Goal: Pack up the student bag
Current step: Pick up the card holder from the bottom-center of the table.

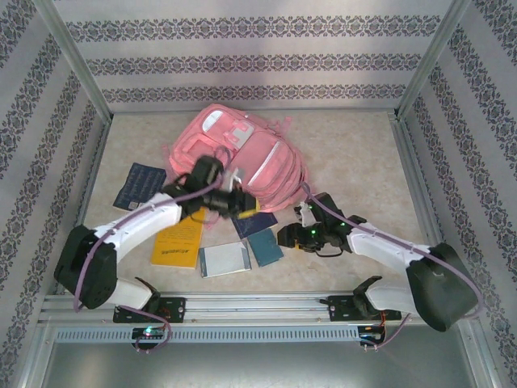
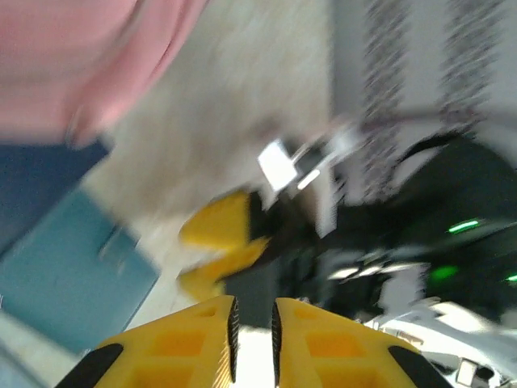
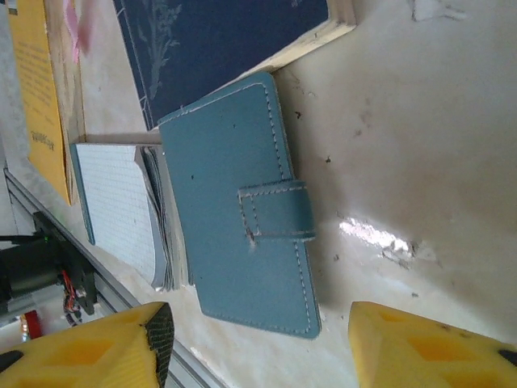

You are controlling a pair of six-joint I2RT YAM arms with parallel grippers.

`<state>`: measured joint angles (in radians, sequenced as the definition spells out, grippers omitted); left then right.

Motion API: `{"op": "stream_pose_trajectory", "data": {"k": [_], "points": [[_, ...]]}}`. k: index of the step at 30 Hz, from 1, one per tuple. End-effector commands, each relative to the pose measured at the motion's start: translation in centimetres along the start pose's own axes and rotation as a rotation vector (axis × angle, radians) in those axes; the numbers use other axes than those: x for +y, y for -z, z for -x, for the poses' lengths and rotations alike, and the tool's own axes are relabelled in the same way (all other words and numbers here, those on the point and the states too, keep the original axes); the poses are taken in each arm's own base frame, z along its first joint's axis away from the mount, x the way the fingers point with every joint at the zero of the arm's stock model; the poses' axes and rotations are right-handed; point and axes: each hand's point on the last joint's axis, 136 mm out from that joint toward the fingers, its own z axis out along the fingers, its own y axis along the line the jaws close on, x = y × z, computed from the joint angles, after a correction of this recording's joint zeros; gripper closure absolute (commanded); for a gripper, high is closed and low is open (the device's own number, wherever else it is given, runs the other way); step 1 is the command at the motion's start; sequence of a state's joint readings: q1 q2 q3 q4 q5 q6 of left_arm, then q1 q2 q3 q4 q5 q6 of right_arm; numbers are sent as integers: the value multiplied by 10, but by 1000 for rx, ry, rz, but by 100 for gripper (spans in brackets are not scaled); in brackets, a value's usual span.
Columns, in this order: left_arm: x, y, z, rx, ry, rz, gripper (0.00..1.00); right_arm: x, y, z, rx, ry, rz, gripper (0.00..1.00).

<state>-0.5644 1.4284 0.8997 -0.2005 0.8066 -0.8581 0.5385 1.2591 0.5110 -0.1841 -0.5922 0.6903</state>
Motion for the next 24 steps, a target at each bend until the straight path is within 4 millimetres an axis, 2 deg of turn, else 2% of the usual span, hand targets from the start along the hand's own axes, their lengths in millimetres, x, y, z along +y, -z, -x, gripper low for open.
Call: {"op": "stream_pose_trajectory", "data": {"k": [1, 6, 13, 20, 24], "points": [[17, -16, -12, -14, 40, -11, 83, 6, -8, 12, -15, -2, 48, 44], [45, -26, -33, 5, 84, -2, 85, -3, -24, 15, 20, -24, 37, 45], [69, -36, -43, 24, 106, 5, 90, -8, -26, 28, -13, 13, -20, 48], [81, -43, -50, 46, 116, 2, 92, 3, -45, 16, 84, 7, 55, 51], [88, -47, -53, 60, 125, 2, 94, 14, -44, 11, 105, -4, 119, 52]]}}
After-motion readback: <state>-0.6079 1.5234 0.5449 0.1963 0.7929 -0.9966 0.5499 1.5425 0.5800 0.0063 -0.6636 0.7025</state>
